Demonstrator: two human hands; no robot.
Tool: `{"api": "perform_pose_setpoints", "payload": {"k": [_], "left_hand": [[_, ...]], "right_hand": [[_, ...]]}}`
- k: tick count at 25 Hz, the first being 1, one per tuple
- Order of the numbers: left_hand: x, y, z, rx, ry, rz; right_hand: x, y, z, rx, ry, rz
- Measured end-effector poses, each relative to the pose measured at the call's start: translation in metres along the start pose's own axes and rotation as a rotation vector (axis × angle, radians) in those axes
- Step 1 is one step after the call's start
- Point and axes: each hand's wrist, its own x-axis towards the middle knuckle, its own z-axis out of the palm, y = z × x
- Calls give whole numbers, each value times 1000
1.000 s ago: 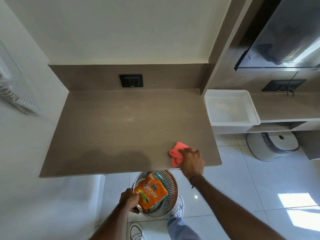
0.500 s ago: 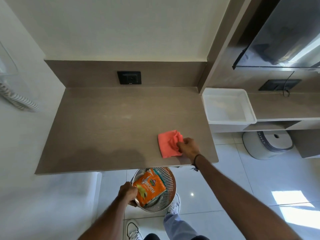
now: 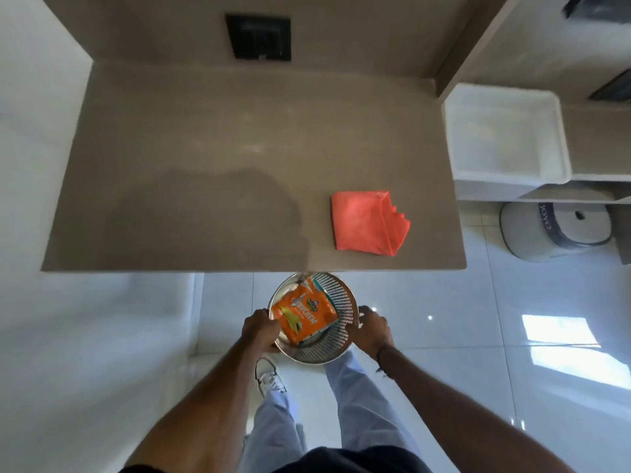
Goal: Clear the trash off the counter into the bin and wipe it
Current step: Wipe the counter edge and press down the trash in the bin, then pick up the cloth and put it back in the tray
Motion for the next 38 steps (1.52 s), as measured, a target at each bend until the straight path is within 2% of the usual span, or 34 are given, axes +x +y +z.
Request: {"api": "perform_pose_setpoints", "payload": {"k": [2,8,14,18,20,24,27,30,35,38], "left_hand": [[30,-18,12,34,-9,5],[144,-96,71,223,59,19],[251,-169,130,37,-2,-182],[323,-224,170,-88,-72,-212],[329,-235,177,-68,-111,-177],[224,-177,126,-19,-119,-60],[129,-132,70,64,-110,106],[40,-85,14,44,-89,293],[-67,0,-64,-18,-74,584],[-93,60,-80,-84,-62,703]], "right_hand": [[33,13,30,17,-81,70],[107,45,127,41,-39,170],[180,88,226,12,-69,178],[206,112,258,60,-151,181],[208,127,264,93,-166,158],[156,103,218,227,-82,150],[86,61,158,391,13,112],[16,12,91,504,79,34],[-68,-62,-18,561,213,-171],[-77,-91,-68,501,412,-288]]}}
